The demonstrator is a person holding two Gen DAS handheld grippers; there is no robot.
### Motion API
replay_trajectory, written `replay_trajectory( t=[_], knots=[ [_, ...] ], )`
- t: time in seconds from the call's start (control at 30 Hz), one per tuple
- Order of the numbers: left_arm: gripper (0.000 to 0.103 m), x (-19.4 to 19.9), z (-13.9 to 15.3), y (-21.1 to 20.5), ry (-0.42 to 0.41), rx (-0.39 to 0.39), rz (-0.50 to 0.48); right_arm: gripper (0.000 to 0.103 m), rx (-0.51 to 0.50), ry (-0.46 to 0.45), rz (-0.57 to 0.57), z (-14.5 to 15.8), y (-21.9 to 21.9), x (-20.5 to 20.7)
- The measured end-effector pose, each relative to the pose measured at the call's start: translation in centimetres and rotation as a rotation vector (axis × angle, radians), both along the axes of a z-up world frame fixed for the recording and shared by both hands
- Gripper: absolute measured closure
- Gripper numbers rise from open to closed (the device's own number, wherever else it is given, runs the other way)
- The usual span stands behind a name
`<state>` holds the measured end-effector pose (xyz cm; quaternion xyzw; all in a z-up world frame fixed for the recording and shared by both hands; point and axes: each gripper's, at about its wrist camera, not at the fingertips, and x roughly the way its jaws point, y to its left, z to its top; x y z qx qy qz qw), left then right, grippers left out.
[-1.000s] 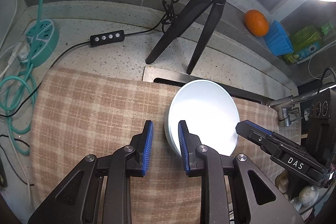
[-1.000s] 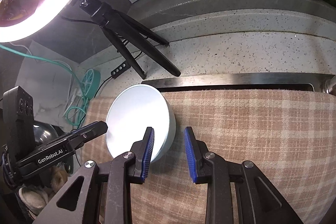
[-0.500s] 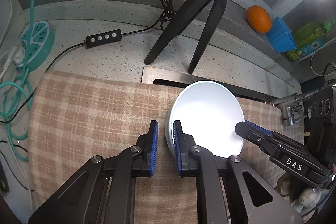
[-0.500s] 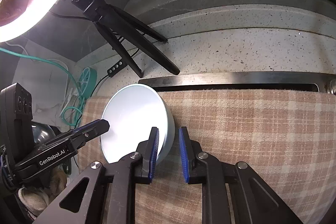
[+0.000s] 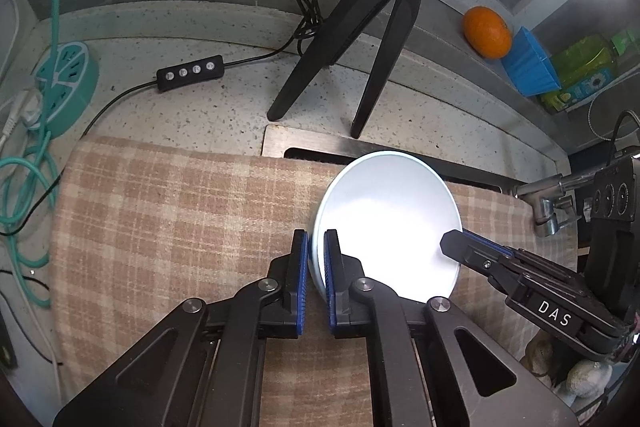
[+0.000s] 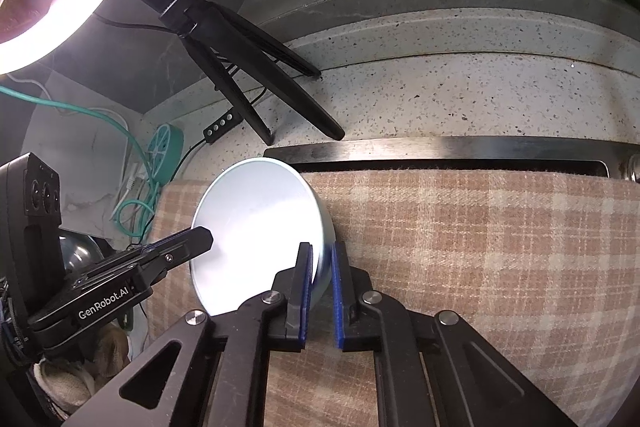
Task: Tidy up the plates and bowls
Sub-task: 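Close the left gripper on the pale blue bowl rim, then lift the pale blue bowl and carry it toward the nested steel bowls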
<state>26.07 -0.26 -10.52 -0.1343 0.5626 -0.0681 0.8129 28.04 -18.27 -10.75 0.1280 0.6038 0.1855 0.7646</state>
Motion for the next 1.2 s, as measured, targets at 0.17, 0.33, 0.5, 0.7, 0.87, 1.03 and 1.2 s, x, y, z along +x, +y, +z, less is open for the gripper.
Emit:
replay_trajectory(
  t=[0.17, 0.33, 0.5, 0.7, 0.87, 1.03, 1.2],
  knots=[
    [0.097, -0.4, 0.7, 0.0, -0.012, -0.003, 0.002, 0.095, 0.000, -0.009, -0.003, 0.6, -0.1, -0.4],
    [0.097, -1.1, 1.8, 0.1, -0.031, -0.015, 0.006, 0.095, 0.007, -0.026, -0.005, 1.8, -0.2, -0.9],
    [0.097, -2.2, 3.4, 0.2, -0.061, -0.027, 0.004, 0.095, 0.010, -0.048, -0.001, 3.4, -0.2, -1.9],
    [0.097, -3.6, 5.1, 0.3, -0.093, -0.035, 0.003, 0.095, 0.022, -0.071, -0.001, 5.3, -0.2, -3.2],
    [0.097, -5.1, 6.2, 0.6, -0.115, -0.037, 0.001, 0.095, 0.029, -0.090, 0.004, 6.6, 0.1, -4.3],
    [0.097, -6.9, 7.1, 1.1, -0.133, -0.040, 0.005, 0.095, 0.039, -0.104, 0.015, 7.8, 0.6, -5.9],
    [0.097, -9.1, 7.6, 2.0, -0.143, -0.049, 0.017, 0.095, 0.043, -0.109, 0.035, 8.5, 1.4, -7.9]
  ],
)
